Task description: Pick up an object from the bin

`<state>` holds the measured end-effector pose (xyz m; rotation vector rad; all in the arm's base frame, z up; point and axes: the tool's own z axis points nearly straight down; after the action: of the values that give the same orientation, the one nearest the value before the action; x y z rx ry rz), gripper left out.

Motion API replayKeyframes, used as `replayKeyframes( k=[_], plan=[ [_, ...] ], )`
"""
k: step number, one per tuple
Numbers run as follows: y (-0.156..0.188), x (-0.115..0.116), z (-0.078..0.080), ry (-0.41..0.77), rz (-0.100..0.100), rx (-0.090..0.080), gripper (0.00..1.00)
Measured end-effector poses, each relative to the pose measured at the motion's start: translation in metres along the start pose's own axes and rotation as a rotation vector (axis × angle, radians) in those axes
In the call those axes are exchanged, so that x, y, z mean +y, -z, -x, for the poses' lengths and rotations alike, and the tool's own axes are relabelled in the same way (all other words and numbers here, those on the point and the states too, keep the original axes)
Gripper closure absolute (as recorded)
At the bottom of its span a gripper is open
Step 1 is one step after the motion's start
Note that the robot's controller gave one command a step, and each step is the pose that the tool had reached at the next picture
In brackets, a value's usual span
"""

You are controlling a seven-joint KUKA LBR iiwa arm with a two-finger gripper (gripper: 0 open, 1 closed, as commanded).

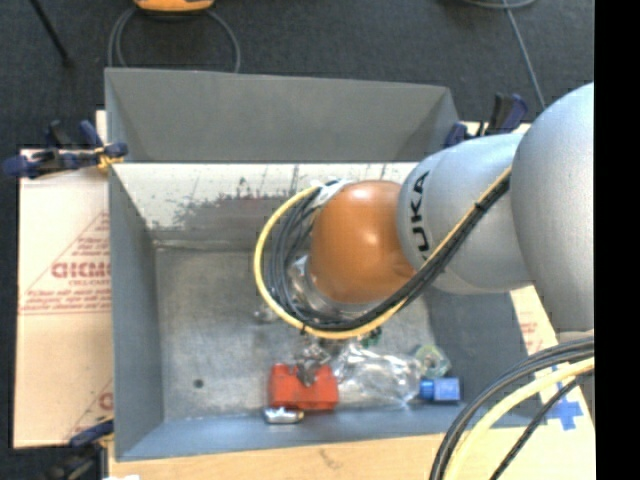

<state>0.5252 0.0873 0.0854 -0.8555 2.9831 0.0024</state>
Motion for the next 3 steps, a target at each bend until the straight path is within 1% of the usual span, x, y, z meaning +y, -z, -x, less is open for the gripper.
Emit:
replayKeyframes(
  k=[1,2,3],
  plan=[
    [0.051,0.02,-0.039,0.227,0.011,0.031,0.0],
    [-0.007,0.024,-0.034,0.366,0.014,0.028,0.0],
    [-0.005,0.025,-0.033,0.363,0.014,0.026,1.0]
  ],
)
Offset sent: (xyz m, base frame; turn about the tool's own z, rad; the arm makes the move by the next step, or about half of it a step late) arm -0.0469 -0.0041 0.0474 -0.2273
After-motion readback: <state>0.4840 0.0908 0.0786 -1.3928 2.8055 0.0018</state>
